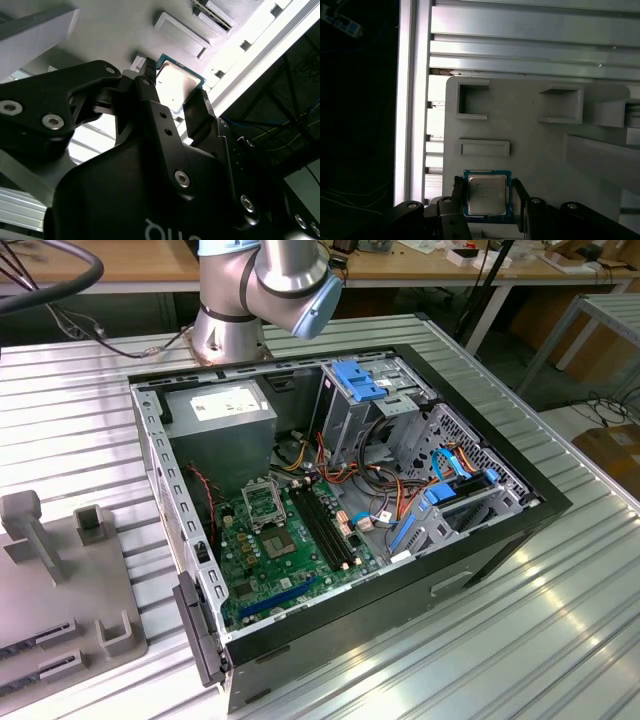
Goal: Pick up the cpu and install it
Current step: 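Pick up the cpu and move it towards the insertion slot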
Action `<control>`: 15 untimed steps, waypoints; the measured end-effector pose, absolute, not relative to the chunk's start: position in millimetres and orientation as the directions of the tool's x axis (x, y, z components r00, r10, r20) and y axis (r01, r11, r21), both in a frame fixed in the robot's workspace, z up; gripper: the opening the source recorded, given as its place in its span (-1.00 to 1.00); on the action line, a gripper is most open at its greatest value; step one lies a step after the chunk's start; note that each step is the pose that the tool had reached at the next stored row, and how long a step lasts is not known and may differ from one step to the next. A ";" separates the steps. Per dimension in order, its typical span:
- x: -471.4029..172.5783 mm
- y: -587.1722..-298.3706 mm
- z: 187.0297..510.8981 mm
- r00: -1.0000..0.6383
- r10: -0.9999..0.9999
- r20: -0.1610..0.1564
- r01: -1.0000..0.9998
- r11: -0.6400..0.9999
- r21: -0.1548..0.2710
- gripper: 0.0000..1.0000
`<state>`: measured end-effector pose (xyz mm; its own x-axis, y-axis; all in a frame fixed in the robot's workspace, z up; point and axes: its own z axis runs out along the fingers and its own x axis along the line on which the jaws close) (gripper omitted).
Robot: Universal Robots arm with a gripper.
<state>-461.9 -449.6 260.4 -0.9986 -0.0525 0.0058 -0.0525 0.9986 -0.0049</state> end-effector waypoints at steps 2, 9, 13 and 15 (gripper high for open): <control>-461.9 -449.6 261.4 -0.999 -0.052 0.006 -0.052 0.999 -0.005 -0.05; -461.9 -449.6 265.6 -0.999 -0.052 0.006 -0.053 0.999 -0.005 -0.05; -461.9 -449.6 268.2 -0.999 -0.052 0.006 -0.053 0.999 -0.005 -0.05; -461.9 -449.6 270.2 -0.999 -0.052 0.006 -0.053 0.999 -0.005 -0.05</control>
